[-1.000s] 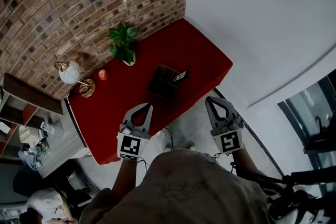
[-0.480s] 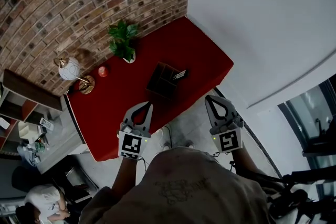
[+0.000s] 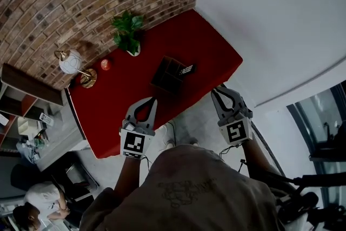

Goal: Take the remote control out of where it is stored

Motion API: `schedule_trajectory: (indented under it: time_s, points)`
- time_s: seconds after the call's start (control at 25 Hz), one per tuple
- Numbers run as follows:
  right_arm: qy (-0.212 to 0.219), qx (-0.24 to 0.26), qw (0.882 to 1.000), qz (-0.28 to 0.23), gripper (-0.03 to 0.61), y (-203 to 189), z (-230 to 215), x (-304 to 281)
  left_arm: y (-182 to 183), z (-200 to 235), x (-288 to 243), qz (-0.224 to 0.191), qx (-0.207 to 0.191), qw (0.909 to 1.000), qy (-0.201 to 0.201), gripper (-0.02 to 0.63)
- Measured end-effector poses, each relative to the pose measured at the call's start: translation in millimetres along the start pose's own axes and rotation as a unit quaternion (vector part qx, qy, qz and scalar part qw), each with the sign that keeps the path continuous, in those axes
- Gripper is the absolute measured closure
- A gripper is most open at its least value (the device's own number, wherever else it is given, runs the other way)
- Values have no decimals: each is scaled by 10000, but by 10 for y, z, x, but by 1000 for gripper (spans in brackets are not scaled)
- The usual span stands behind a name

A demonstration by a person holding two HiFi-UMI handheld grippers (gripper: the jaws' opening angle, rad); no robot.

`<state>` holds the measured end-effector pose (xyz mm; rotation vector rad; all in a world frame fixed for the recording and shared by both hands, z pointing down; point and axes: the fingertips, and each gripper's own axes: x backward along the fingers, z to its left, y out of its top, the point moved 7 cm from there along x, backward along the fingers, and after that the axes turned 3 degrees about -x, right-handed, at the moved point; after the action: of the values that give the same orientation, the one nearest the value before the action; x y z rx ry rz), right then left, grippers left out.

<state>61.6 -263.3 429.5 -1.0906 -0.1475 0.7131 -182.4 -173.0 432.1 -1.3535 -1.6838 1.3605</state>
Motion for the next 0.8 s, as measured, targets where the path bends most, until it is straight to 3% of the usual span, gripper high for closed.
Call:
schedule_trajectory:
  time_s: [0.12,0.16,0.28,0.52,0.8]
  points:
    - [170,810,9961,301,506,-172,38,-181,24,29,-1,-96,-72,9999,39,615]
    - [273,1273,9903,485,465,-240,88,-241,17,19,17,-70,-71,9999,25,615]
    - [603,2365,9659,869,421,-419,157,-460,5,-7,30,26,0,10000,9,615]
    - [1290,3337,9293,922,391,-802,253,-1095,-2,-46,-20,31,6,10000,-50,615]
    - [1993,4051,8798,1488,331,-1290,329,-1722,-106,-138,-21,143,256,9996,-41,615]
